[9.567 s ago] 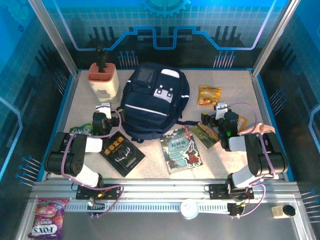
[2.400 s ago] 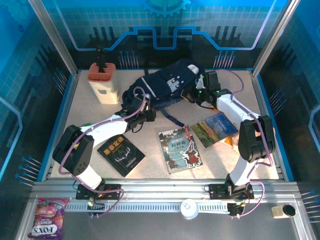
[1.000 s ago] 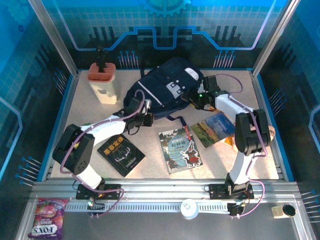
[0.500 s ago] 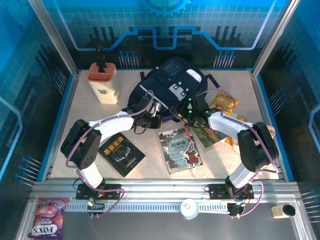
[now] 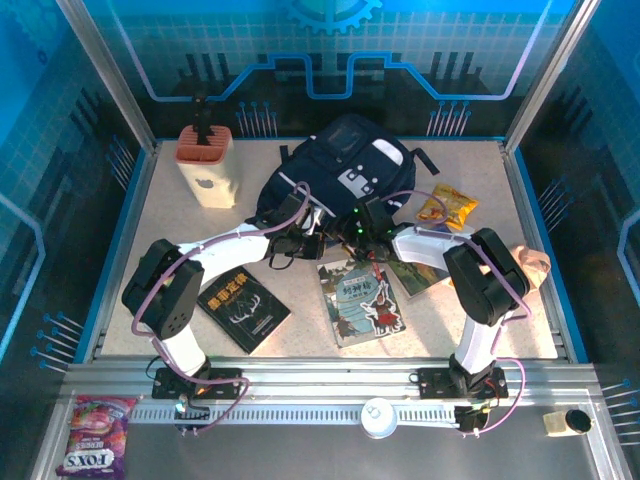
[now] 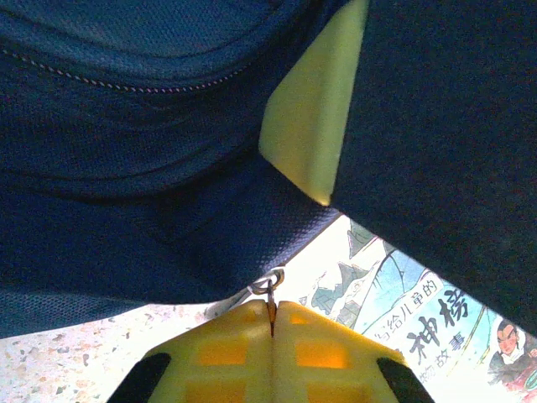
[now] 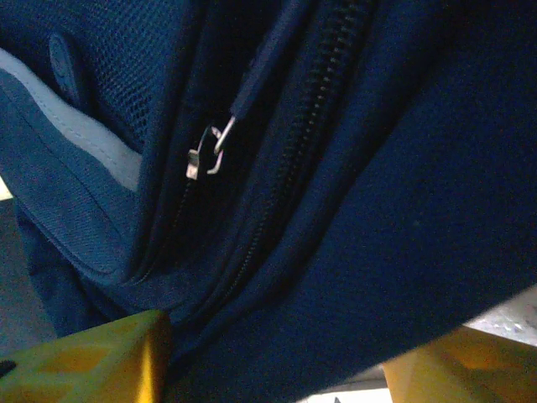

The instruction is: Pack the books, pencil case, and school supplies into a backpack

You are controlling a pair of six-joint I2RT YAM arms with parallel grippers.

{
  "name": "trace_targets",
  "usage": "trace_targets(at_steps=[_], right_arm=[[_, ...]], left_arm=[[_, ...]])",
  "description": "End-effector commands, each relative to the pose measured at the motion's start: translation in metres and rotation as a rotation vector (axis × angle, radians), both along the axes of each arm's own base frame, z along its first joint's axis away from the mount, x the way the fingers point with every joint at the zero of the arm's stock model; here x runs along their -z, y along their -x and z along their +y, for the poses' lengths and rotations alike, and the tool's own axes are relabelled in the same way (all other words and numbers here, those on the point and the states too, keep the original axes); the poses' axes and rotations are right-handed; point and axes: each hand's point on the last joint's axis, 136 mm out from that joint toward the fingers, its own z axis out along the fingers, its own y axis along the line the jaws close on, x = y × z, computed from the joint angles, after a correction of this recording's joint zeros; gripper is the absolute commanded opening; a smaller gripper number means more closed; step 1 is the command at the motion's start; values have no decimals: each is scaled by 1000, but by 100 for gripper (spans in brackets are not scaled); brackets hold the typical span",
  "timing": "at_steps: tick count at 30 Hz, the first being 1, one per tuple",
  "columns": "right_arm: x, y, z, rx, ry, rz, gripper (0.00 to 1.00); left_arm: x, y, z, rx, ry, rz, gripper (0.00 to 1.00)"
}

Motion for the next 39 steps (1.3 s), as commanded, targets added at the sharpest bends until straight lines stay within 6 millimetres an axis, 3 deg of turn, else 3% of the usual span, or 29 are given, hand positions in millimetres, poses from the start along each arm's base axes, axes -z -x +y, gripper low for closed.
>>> trace_targets(at_steps=[1,6,8,15,22,33,39], right_arm=[[2,-9,5,15,11,-19,55],[0,-10,-8,22,78,-48,27],[-6,-9,-17,25,112,-76,21],[-15,6,-59,45,220,-119,17],[-31,6,-90,18,305,-177,17],[-21,-10,-88,-101,255,-151,17],[-44,-16,-68,-200,206,-200,14]], left_arm=[[-10,11,-7,52,21,8,0],[-7,15,8,28,-15,27,0],[-5,17,20,16,-28,38,0],[-3,31,62,-39,-99,68,0],[2,37,77,-85,-133,78,0],[7,36,66,-57,-94,91,0],[-16,51,55,15,-73,33,0]])
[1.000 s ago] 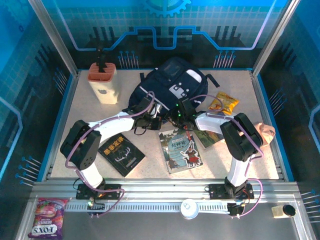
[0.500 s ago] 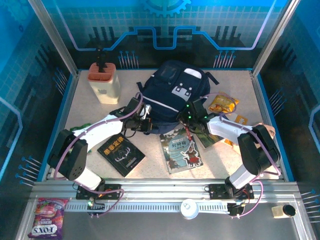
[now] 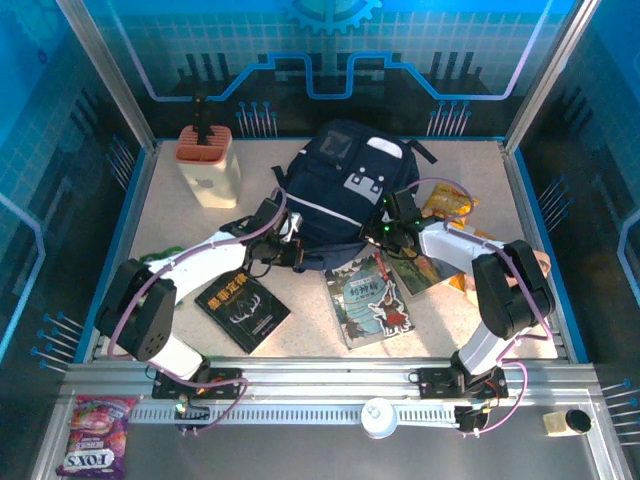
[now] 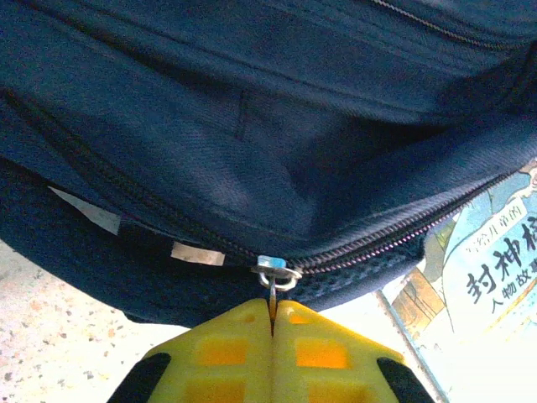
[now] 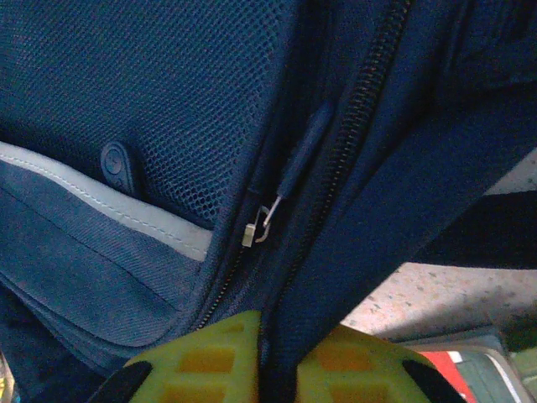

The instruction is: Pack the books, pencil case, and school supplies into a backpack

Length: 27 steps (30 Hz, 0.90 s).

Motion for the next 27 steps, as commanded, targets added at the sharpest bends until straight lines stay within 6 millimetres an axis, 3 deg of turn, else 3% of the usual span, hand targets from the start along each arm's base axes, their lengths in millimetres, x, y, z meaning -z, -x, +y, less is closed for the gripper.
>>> trace_targets(at_steps=[1,5,9,12,16,20,24,27], right_arm=[[-35,-19,15,-82,-47,-96,14],[-67,-28,26,-125,-68,-151,13],[-88,-38,21,-128,-35,-188,14],[-83,-45,9,-107,-11,-179,14],[-61,-53,-1,-95,-16,-142,14],[-54,-68,11,-142,-80,-123,15],[-63,-78,24,-174,-117,-130,15],[-75,-82,26,-170,-127,-156,15]], left_arm=[[-14,22,-2,59,7,5,0],[-31,24,-6,65,40,-18,0],[-52,24,-16,101,77,-53,0],[-63,28,-28,144,112,-63,0],[-62,26,-32,160,97,-65,0],[-57,12,-36,141,64,-51,0],[-58,-9,-27,90,-29,-75,0],[-67,-12,-35,106,6,-93,0]])
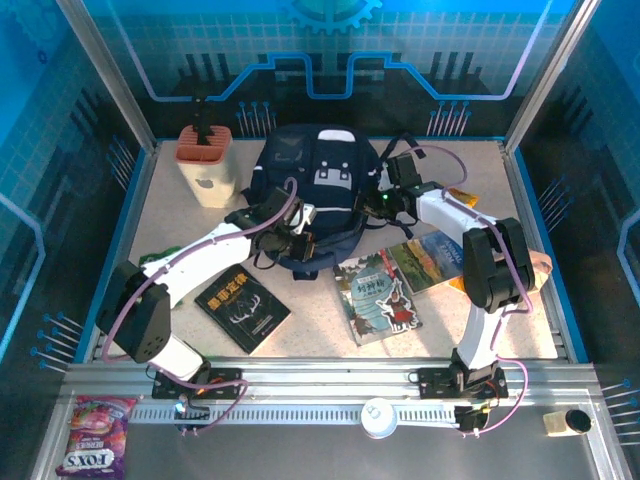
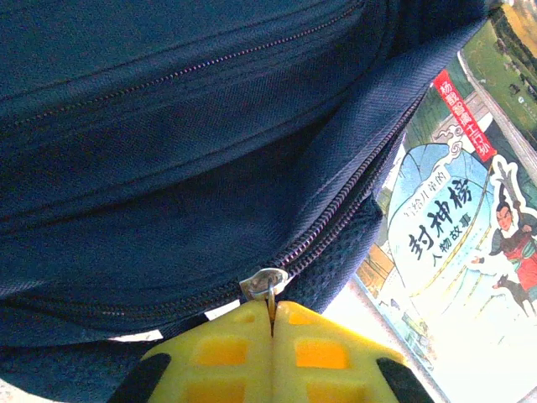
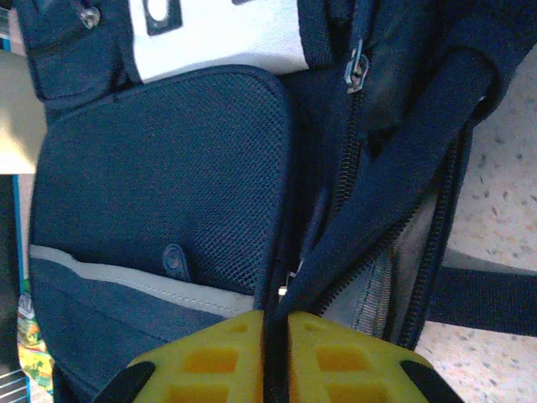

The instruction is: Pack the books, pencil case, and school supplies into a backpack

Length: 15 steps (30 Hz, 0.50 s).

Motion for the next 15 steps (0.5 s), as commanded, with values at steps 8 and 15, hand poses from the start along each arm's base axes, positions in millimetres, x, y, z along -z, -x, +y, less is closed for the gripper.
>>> trace_targets(at_steps=[8,15], right_arm=[[-80,-20,0,-16,-71,-169,15],[-69,-7,-15,43,-32,-122,42]], left_arm=[[-50,-14,-16,47,81,-116,0],[-74,-19,-23,54,133,-160,0]])
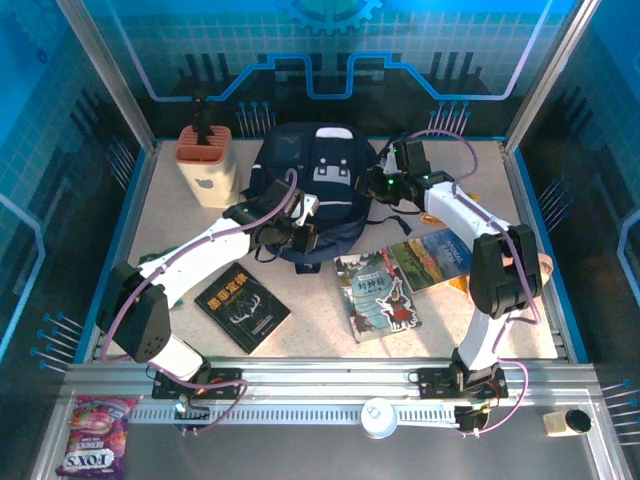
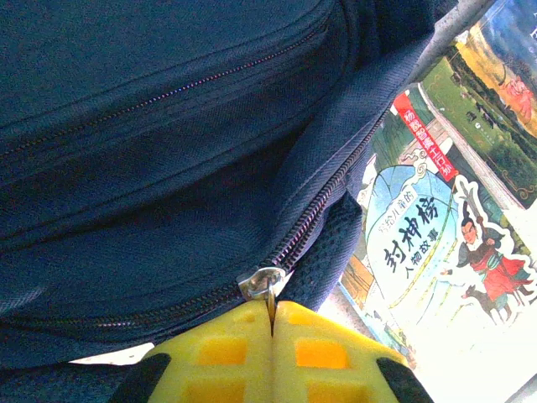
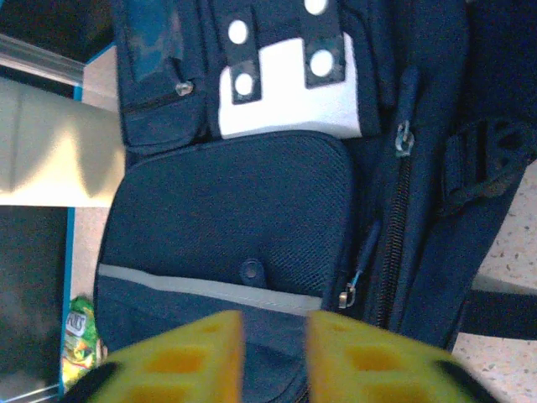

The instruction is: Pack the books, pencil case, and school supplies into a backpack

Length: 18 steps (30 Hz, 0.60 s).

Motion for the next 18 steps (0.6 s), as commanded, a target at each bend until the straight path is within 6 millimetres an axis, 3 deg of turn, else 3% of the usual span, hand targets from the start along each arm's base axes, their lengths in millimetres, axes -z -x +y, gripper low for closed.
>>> trace_targets(at_steps=[1,3,6,14,18], right_arm=[[-9,11,-12,39,13,-3,50],[1,22,-20,92,6,28,63],[14,37,-25,143,-30,67,72],[30,65,-11,157,-140,138,79],[36,70,-2,165,-175,166,83]], left_arm=[[-52,-9,-15,36,103,-111,0],[-58,-14,-16,27,103,-134,0],[-64,-20,-16,28,96,-158,0],[-93,-37,-20,15,105,-239,0],[-82,-30,-28,38,130,-196,0]])
